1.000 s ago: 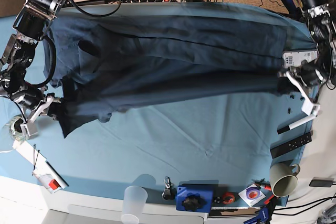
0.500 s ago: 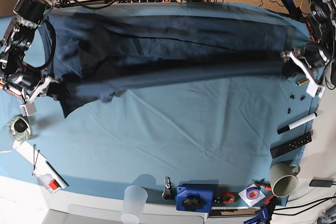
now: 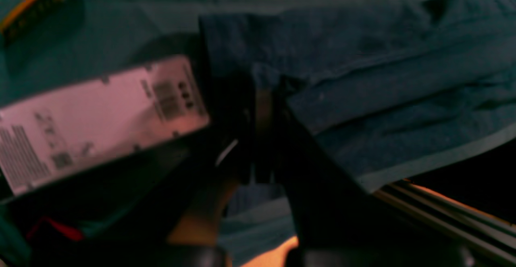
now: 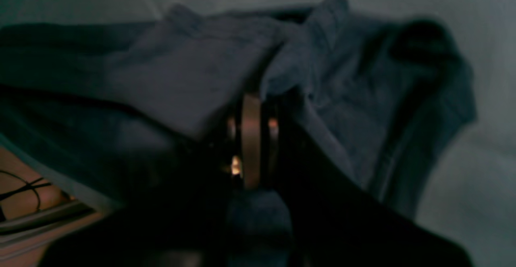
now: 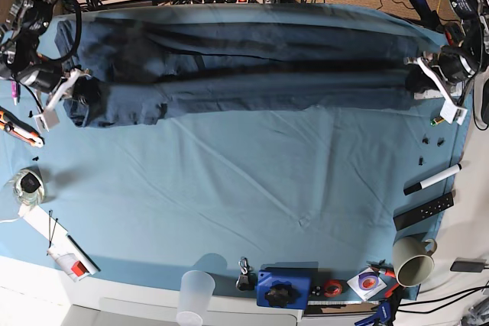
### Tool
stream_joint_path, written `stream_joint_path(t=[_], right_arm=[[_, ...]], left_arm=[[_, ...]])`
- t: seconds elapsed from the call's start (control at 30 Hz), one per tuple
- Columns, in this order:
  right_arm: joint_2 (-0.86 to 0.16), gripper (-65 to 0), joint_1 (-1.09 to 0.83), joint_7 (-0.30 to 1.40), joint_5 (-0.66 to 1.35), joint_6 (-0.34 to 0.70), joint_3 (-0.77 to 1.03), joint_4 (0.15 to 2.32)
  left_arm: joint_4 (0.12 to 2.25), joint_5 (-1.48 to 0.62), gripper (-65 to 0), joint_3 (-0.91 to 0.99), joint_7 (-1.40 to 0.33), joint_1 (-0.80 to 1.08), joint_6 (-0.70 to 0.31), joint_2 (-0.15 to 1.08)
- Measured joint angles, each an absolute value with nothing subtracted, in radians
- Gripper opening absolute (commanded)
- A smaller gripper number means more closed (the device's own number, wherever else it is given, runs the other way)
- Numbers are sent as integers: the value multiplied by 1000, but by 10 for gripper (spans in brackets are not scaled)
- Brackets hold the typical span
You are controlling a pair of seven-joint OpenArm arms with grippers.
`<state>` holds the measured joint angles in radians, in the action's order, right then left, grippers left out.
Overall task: Fold the T-shirt properly
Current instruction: 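Lift and fold the held edge over with both grippers, making a long strip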
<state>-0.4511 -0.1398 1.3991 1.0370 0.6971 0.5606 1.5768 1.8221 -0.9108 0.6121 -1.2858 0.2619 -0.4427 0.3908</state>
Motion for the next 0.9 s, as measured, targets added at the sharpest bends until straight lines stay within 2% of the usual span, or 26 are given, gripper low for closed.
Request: stream_joint_path(t=[0.47,0.9], right_arm=[[-450,-650,-271,1398,1057,697,574,1617],[-449,-650,-275,1362,988,697,574,1620]], left_arm=[[1822,-906,-650,612,-1285,262,-443,391],[1822,-865,-650,612,-1278,262,-443,391]])
